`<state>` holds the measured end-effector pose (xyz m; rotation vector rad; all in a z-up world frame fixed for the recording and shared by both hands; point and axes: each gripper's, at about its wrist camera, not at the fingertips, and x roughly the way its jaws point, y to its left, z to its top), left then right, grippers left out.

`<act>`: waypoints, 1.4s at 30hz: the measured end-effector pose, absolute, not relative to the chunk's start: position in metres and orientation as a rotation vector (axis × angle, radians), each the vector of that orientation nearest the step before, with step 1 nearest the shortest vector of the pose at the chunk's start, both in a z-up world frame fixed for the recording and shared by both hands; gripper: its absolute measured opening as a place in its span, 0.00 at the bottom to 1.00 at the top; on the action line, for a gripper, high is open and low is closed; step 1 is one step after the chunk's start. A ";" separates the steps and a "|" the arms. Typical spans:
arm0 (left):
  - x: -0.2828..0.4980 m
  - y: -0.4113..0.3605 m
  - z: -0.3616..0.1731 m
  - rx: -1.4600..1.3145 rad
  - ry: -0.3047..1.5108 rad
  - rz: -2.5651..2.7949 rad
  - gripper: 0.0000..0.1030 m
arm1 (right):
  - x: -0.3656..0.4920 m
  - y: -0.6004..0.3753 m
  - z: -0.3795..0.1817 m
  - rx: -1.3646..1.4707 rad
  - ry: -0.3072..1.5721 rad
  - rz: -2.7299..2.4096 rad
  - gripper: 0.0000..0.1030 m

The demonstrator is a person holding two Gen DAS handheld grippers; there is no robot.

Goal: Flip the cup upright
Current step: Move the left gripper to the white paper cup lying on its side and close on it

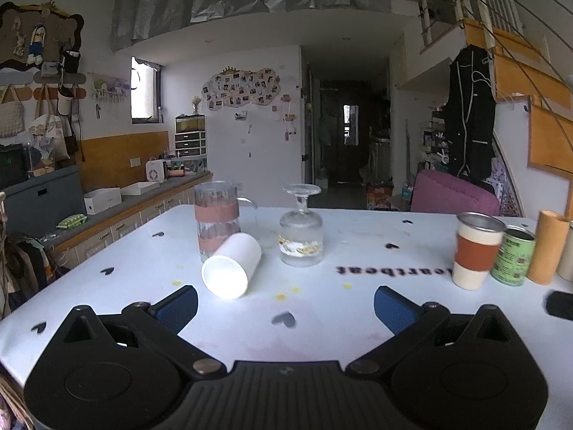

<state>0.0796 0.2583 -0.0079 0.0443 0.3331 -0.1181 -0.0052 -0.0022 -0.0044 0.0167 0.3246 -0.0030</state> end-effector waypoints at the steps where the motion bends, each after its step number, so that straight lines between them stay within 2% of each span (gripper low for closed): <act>1: 0.086 0.260 -0.008 0.050 0.328 -0.109 1.00 | -0.006 -0.002 -0.004 0.019 0.321 -0.001 1.00; 14: 0.188 0.287 -0.011 0.109 0.334 -0.109 0.99 | -0.012 -0.004 -0.006 0.049 0.321 0.003 1.00; 20: 0.233 0.288 -0.023 0.110 0.421 -0.112 0.88 | -0.013 -0.005 -0.008 0.050 0.324 0.004 1.00; 24: 0.257 0.294 -0.035 0.089 0.483 -0.104 0.86 | -0.015 -0.006 -0.011 0.048 0.329 0.008 1.00; 27: 0.267 0.297 -0.043 0.064 0.506 -0.114 0.76 | -0.015 -0.006 -0.011 0.046 0.330 0.013 1.00; 30: 0.273 0.297 -0.049 0.066 0.524 -0.088 0.74 | -0.015 -0.006 -0.011 0.044 0.333 0.017 1.00; 33: 0.274 0.299 -0.051 0.054 0.542 -0.095 0.61 | -0.016 -0.006 -0.011 0.043 0.331 0.019 1.00; 42: 0.252 0.290 -0.052 0.068 0.527 -0.140 0.61 | -0.017 -0.007 -0.009 0.037 0.328 0.026 1.00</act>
